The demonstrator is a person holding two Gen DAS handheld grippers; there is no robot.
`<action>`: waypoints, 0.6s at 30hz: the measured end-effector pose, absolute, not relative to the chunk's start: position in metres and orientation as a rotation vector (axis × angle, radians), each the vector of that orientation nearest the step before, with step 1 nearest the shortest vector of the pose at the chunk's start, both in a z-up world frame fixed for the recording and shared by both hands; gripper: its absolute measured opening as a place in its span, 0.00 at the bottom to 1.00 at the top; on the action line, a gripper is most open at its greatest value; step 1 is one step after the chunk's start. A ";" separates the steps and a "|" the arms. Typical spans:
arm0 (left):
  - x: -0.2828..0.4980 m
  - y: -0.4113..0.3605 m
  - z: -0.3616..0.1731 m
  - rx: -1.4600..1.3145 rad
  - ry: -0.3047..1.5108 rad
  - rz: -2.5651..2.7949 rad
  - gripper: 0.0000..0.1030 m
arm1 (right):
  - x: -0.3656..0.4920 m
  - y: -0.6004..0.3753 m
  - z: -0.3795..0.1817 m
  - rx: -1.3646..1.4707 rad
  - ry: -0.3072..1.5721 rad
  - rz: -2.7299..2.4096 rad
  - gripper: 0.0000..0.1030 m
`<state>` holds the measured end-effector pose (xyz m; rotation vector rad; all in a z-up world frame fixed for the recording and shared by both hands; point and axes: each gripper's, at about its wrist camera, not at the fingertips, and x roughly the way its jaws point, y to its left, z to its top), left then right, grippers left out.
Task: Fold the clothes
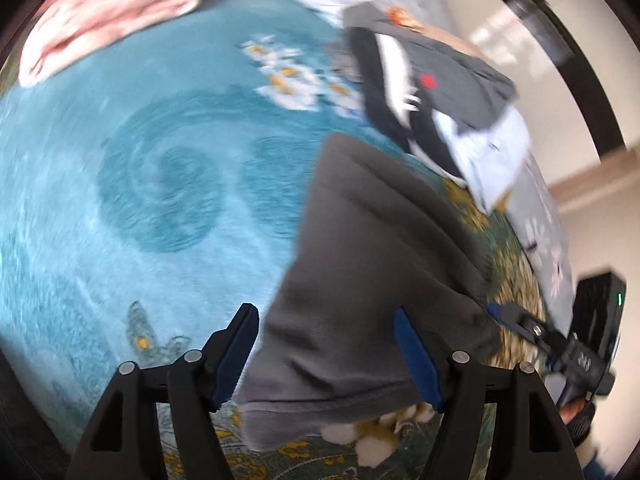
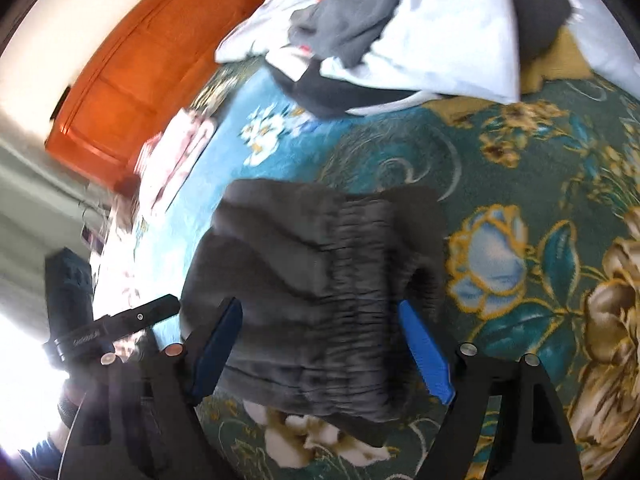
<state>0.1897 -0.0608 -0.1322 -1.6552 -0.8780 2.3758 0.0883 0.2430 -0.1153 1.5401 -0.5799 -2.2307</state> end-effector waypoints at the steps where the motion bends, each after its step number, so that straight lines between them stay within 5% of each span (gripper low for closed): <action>1: 0.189 -0.064 -0.136 -1.660 -0.914 2.360 0.76 | 0.088 0.246 -0.119 1.563 -0.591 -2.234 0.79; 7: 0.186 -0.082 -0.156 -1.681 -1.126 2.258 0.87 | 0.087 0.257 -0.148 1.662 -0.736 -2.187 0.80; 9: 0.185 -0.087 -0.162 -1.685 -1.186 2.222 0.90 | 0.085 0.261 -0.156 1.672 -0.828 -2.157 0.94; 18: 0.162 -0.080 -0.175 -1.706 -1.138 2.146 0.96 | 0.082 0.264 -0.173 1.680 -1.009 -2.109 1.00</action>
